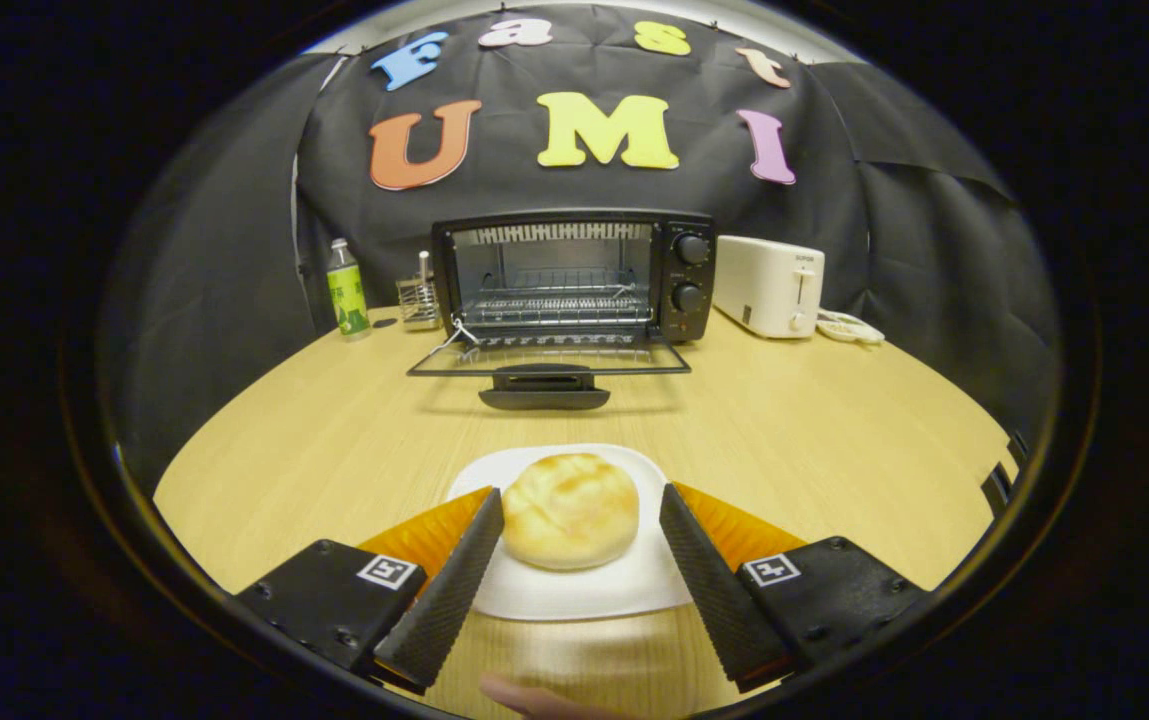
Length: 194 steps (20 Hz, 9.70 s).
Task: Open the toaster oven, put the food inside, and close the toaster oven door.
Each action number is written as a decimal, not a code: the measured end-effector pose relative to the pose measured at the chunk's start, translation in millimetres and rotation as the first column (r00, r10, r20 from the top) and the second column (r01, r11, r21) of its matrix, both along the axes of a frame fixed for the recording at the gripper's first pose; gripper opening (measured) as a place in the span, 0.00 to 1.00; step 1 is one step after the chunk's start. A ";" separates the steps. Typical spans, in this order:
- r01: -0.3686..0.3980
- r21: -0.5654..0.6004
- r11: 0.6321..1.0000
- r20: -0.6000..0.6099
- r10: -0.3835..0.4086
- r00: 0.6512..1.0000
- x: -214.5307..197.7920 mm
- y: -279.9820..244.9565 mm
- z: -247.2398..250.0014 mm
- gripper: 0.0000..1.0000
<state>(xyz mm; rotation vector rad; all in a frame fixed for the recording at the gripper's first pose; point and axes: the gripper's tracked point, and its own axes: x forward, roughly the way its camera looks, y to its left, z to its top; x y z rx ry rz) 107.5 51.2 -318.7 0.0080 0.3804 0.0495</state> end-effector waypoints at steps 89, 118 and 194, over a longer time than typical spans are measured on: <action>0.006 0.715 0.699 -0.027 0.020 0.999 290.6 26.5 114.4 0.85; -0.092 0.492 0.866 0.141 0.025 0.990 227.3 7.8 147.1 0.98; -0.043 -0.001 0.999 0.274 0.042 0.961 40.0 13.6 262.4 1.00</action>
